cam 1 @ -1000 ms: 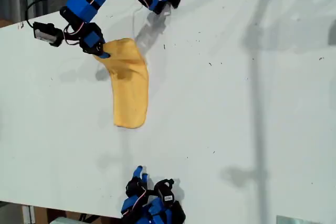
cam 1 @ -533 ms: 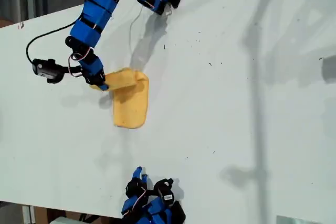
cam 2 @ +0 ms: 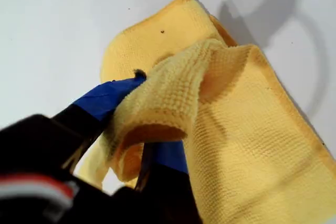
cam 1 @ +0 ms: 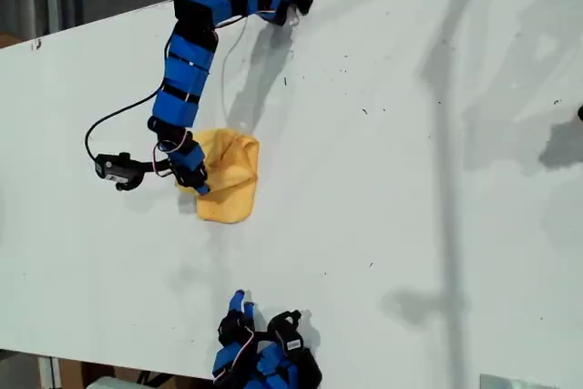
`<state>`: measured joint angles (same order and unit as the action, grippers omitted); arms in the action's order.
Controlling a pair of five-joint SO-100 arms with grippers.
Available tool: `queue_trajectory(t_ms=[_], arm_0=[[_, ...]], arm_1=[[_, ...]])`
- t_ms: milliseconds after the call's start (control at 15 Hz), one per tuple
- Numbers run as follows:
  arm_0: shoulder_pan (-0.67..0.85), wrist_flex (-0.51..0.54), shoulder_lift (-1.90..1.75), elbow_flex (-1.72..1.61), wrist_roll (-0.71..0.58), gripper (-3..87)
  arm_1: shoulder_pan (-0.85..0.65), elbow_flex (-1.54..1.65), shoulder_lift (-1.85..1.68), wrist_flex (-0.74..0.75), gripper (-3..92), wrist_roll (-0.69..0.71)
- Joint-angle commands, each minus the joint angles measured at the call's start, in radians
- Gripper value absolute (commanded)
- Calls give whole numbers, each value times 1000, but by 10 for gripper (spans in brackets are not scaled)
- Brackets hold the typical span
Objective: Grasp corners of a square towel and fold twice.
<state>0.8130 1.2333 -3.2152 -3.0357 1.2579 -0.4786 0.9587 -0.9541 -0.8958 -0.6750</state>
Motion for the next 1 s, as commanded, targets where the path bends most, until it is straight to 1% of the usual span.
queue_trajectory(t_ms=[0, 67, 133, 333, 467, 667, 800, 933], arm_0=[[11, 3, 8, 14, -17, 139], [11, 5, 8, 14, -18, 139], [11, 5, 8, 14, -18, 139], [11, 5, 8, 14, -18, 139], [11, 6, 5, 14, -18, 139], [11, 6, 2, 14, -20, 139], [11, 9, -5, 12, -20, 139], [11, 17, -21, 9, -20, 139]], arm_1=[[3, -69, -32, 40, 199, 12], [5, -69, -44, 49, 258, 12], [5, -69, -60, 54, 275, 15], [5, -60, -140, 25, 296, 43], [-5, -9, -262, 14, 296, 52], [-32, -2, -426, -117, 278, 77], [-92, 178, -495, -158, 267, 64], [-163, 492, -655, -163, 258, 15]])
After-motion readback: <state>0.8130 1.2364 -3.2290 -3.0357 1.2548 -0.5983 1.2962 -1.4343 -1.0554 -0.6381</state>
